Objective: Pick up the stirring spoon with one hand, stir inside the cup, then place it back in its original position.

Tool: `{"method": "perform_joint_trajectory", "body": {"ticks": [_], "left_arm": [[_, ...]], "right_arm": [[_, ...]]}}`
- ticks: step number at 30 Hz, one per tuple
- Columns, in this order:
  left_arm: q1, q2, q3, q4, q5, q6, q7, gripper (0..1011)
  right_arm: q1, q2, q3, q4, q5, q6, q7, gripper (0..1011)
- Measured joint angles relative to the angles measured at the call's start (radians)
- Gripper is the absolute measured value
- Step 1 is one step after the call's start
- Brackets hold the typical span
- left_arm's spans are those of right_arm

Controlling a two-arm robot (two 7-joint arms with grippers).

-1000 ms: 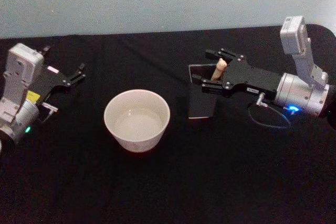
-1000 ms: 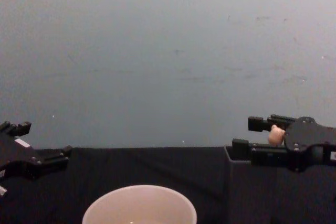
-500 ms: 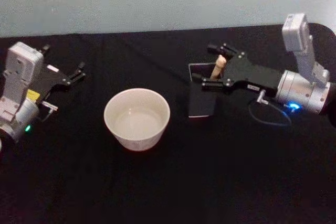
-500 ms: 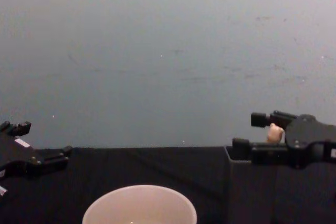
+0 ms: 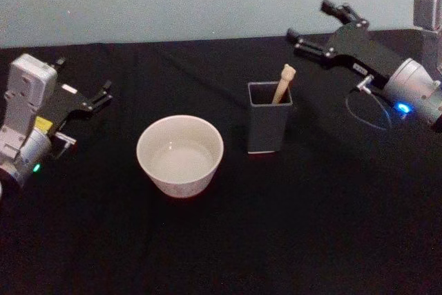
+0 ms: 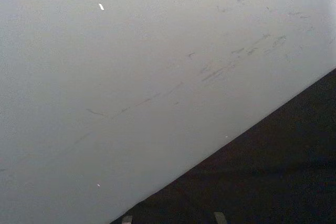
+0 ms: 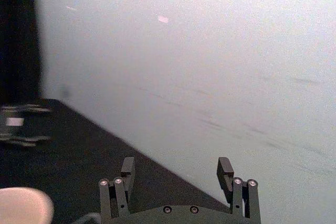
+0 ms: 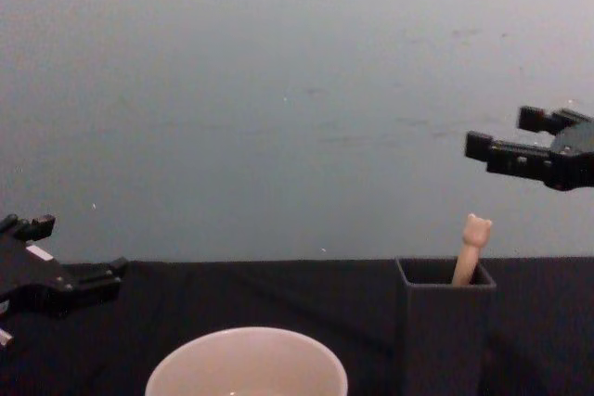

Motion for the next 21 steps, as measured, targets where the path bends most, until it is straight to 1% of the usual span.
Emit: {"method": "perform_joint_trajectory", "body": {"ticks": [1, 2, 4, 5, 6, 7, 12, 18, 21], "left_arm": [[0.0, 0.0, 0.0, 0.0, 0.0, 0.0, 0.0, 1001], [0.0, 0.0, 0.0, 0.0, 0.0, 0.0, 0.0, 1001], [0.0, 0.0, 0.0, 0.0, 0.0, 0.0, 0.0, 1001], [0.0, 0.0, 0.0, 0.0, 0.0, 0.0, 0.0, 1001], [0.0, 0.0, 0.0, 0.0, 0.0, 0.0, 0.0, 1001], [0.0, 0.0, 0.0, 0.0, 0.0, 0.0, 0.0, 1001], [0.0, 0.0, 0.0, 0.0, 0.0, 0.0, 0.0, 1001], [0.0, 0.0, 0.0, 0.0, 0.0, 0.0, 0.0, 1001], [0.0, 0.0, 0.0, 0.0, 0.0, 0.0, 0.0, 1001]], "right_arm": [[-0.003, -0.005, 0.004, 0.0, -0.013, 0.004, -0.03, 1002], [-0.008, -0.015, 0.01, 0.004, -0.037, 0.015, -0.076, 1000], [-0.011, -0.025, 0.012, 0.011, -0.06, 0.031, -0.115, 1000], [-0.014, -0.033, 0.012, 0.02, -0.078, 0.041, -0.143, 1000], [-0.014, -0.033, 0.012, 0.02, -0.078, 0.041, -0.143, 1000], [-0.017, -0.041, 0.011, 0.029, -0.099, 0.054, -0.169, 1000], [-0.029, -0.066, -0.001, 0.054, -0.136, 0.096, -0.205, 1000], [-0.036, -0.084, -0.003, 0.07, -0.151, 0.122, -0.206, 1000], [-0.037, -0.086, -0.002, 0.071, -0.153, 0.125, -0.205, 1000]]}}
